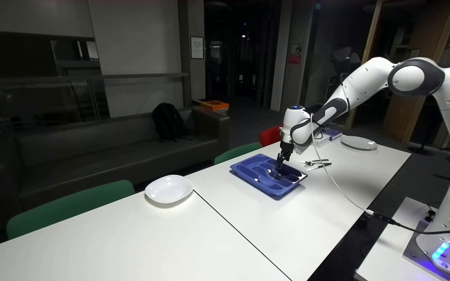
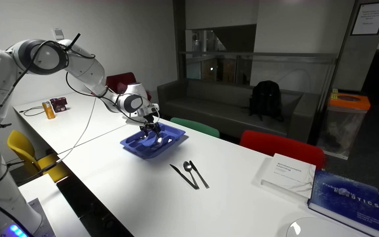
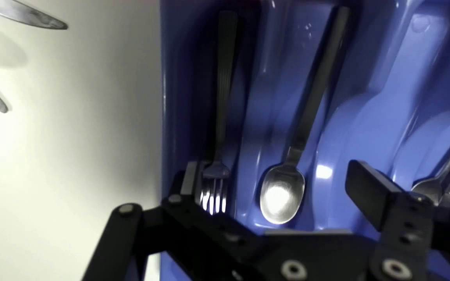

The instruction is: Pick up the silver cutlery from the counter and place it on the blue tray

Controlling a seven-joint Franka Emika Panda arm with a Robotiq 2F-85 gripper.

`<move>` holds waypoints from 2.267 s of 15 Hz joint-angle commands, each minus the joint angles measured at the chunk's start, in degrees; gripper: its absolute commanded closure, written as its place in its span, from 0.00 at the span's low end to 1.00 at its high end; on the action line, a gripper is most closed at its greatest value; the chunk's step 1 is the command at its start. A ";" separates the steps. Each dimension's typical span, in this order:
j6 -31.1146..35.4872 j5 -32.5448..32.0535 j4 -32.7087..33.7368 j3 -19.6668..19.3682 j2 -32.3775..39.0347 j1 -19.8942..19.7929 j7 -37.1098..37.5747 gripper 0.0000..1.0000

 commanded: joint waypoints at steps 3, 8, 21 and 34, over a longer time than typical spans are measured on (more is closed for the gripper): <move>-1.86 -1.49 -4.80 2.19 -6.58 -6.84 -16.62 0.00; -0.47 0.58 -7.67 6.16 -7.79 -15.44 -37.82 0.00; -2.08 7.66 -7.84 6.62 -5.61 -25.52 -64.47 0.00; -1.51 9.66 -7.22 5.21 -3.66 -25.41 -66.56 0.00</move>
